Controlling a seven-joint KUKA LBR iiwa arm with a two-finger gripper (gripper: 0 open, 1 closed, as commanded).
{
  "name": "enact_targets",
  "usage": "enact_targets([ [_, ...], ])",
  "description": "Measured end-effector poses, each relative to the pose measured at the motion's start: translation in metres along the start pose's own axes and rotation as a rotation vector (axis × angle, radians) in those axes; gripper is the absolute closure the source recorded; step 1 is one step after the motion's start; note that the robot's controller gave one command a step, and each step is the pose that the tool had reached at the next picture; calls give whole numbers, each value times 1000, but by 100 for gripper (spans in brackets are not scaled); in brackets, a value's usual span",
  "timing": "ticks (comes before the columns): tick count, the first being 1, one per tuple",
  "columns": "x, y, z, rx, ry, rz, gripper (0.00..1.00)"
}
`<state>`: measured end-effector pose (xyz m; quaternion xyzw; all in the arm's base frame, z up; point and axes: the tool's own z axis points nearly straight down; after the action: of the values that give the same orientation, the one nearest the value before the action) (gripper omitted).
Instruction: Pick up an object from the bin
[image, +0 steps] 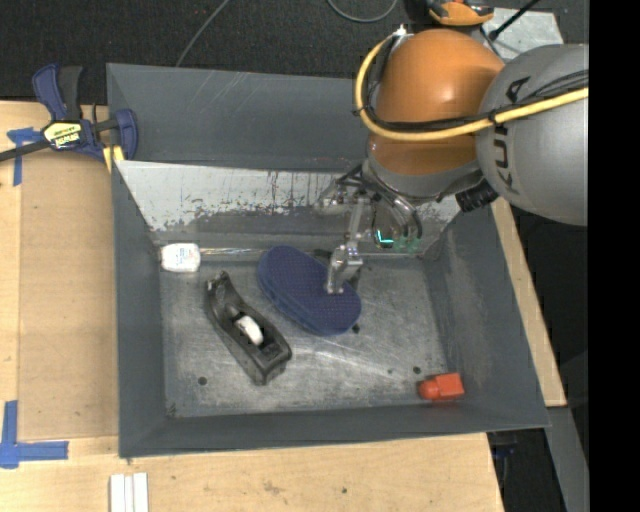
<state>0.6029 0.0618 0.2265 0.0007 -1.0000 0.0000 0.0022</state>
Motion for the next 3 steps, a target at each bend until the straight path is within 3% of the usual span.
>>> enact_targets([
  [1,0,-32,149,-8,1,645,0],
  [2,-5,22,125,-5,-6,1019,0],
  [3,-13,47,124,-3,-5,1269,0],
])
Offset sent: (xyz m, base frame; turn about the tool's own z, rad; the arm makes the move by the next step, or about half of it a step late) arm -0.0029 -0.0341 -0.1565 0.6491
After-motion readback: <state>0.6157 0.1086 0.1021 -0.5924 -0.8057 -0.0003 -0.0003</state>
